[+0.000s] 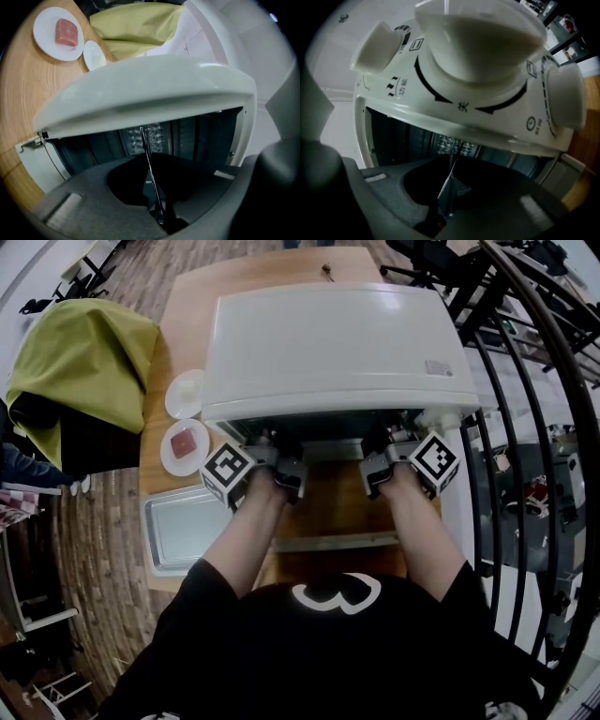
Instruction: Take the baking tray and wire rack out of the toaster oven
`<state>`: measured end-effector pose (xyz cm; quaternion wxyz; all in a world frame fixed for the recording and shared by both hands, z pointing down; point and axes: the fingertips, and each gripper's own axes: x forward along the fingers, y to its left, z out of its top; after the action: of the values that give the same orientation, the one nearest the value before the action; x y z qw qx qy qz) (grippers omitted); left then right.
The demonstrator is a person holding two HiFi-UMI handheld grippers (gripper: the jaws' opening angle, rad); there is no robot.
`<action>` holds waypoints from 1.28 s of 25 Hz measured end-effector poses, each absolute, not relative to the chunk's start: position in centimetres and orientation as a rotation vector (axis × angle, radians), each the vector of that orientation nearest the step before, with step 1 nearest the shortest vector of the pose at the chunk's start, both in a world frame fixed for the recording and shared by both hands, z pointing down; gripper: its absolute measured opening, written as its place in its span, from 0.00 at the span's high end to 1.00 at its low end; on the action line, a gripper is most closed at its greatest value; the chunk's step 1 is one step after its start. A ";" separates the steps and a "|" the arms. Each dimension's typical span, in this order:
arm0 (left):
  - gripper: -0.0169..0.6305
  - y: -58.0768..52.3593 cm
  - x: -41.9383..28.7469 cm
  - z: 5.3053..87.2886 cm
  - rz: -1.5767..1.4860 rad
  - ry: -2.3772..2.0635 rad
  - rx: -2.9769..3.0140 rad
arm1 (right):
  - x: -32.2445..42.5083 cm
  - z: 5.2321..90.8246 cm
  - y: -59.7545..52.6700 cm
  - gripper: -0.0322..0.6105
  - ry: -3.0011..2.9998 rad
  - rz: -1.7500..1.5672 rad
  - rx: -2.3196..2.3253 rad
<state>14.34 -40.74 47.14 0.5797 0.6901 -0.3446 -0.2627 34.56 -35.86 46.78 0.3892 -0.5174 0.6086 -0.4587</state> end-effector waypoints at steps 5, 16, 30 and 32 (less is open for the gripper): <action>0.92 -40.2 14.3 47.1 -0.603 -0.803 1.607 | 34.4 46.8 -35.3 0.92 1.537 -1.174 -1.308; 0.93 -38.3 14.1 47.1 -0.576 -0.807 1.609 | 34.4 47.0 -33.4 0.92 1.543 -1.190 -1.321; 0.93 -32.8 12.8 47.1 -0.562 -0.807 1.605 | 33.0 47.0 -28.0 0.92 1.555 -1.214 -1.323; 0.93 -32.0 12.6 47.0 -0.561 -0.806 1.602 | 32.9 46.9 -27.2 0.92 1.548 -1.218 -1.319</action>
<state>12.60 -32.02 46.96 0.5902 0.6883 -0.3462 -0.2410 32.85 -27.16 46.88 0.3762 -0.5155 0.6050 -0.4761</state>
